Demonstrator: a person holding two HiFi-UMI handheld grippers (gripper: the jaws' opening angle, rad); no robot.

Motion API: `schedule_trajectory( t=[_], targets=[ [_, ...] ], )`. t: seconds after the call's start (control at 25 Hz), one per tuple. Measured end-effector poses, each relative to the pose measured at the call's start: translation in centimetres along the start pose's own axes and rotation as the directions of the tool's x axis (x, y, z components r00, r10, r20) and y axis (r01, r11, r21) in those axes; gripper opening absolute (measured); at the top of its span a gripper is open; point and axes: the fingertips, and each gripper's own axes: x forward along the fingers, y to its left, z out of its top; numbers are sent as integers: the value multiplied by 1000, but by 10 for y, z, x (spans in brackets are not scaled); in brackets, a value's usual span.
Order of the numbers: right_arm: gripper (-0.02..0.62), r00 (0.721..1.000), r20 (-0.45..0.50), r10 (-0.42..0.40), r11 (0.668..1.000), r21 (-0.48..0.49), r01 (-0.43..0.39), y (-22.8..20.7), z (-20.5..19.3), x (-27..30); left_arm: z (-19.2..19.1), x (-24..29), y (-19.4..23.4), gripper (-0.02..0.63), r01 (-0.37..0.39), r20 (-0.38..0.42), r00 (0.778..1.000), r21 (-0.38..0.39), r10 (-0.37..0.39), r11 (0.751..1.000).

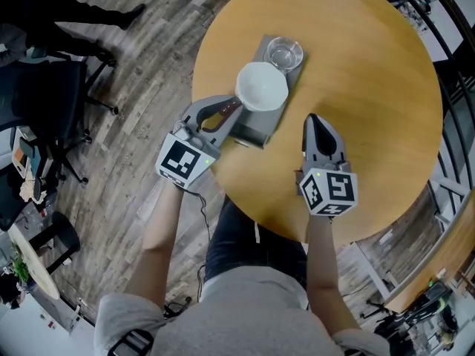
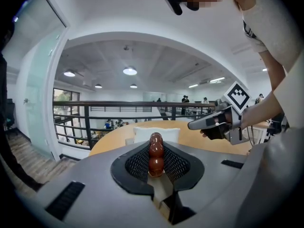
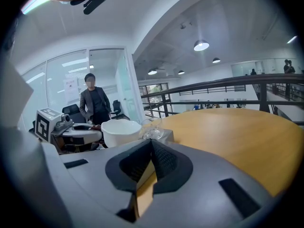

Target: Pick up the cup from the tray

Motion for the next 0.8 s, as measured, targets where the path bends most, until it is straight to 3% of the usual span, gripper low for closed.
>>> schedule_trajectory(
  t=[0.4,0.8],
  targets=[
    [6,999,25,-32,999,30,31,-15,4,-14,34,-6,-18,49,20,81,997,-24,-18,1000],
    [6,987,73,-142,989,59,138,-65,12,-62,49,29,-92,50,134,80,988,-1,-134,991]
  ],
)
